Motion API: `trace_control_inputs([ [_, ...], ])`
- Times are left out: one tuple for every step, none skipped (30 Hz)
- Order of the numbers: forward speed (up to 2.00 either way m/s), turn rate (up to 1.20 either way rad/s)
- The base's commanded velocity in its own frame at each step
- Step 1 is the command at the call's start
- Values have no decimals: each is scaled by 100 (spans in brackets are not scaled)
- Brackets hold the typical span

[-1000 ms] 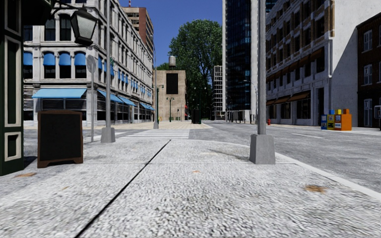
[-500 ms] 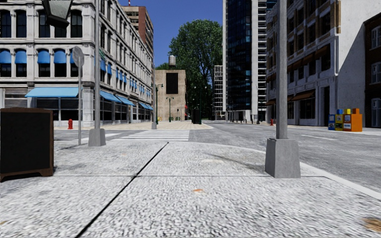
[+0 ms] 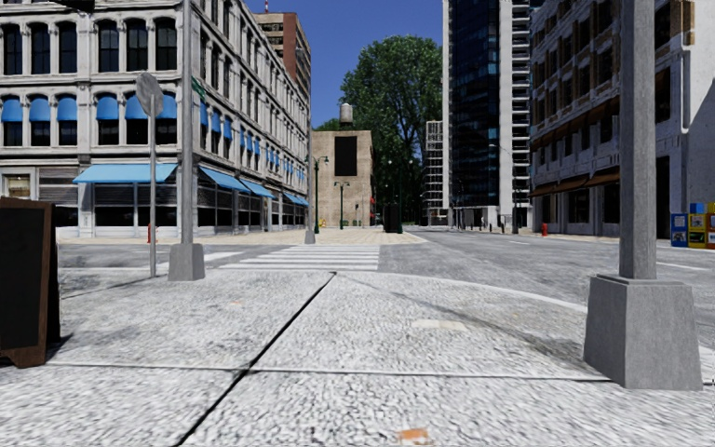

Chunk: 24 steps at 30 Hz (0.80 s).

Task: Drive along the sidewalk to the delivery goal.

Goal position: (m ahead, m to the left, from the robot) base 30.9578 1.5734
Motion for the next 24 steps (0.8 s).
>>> trace_control_inputs([
  [153,0],
  [153,0],
  [153,0],
  [153,0],
  [153,0],
  [153,0],
  [153,0],
  [153,0],
  [153,0],
  [153,0],
  [153,0],
  [153,0],
  [153,0],
  [153,0],
  [153,0],
  [153,50],
  [153,79],
  [153,79],
  [153,92],
  [153,95],
  [153,45],
  [153,18],
  [153,3],
  [153,0],
])
